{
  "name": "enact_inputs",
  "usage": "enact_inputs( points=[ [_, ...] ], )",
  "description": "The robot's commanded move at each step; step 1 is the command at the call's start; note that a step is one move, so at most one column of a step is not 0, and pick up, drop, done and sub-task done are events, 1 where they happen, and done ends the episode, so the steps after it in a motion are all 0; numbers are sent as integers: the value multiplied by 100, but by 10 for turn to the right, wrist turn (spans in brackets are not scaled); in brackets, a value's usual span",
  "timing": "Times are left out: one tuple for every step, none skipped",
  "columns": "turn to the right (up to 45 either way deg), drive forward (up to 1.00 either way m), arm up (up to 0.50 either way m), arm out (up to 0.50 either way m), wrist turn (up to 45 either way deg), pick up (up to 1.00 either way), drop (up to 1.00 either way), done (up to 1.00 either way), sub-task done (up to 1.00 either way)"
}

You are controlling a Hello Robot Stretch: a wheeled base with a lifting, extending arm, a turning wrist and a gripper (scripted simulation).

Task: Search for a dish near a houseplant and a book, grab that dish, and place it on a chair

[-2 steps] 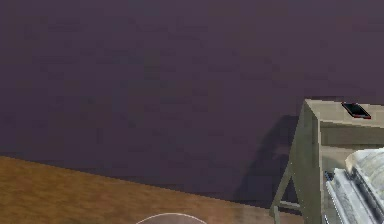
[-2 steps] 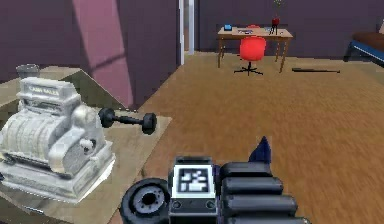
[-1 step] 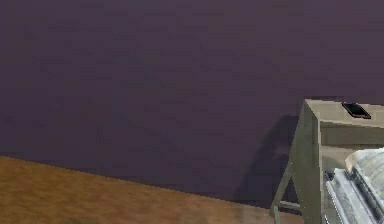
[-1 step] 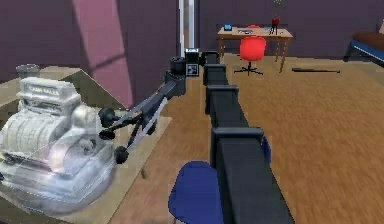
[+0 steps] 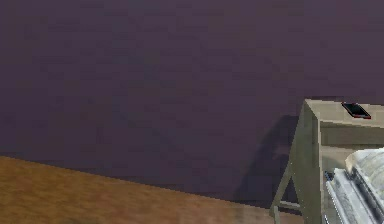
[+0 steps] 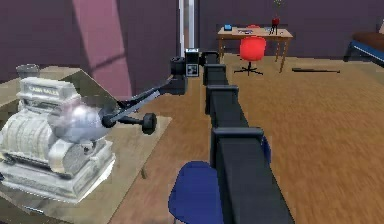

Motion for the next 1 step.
enact_inputs(
  points=[
    [0, 0, 0, 0, 450, 0, 0, 0, 0]
  ],
)
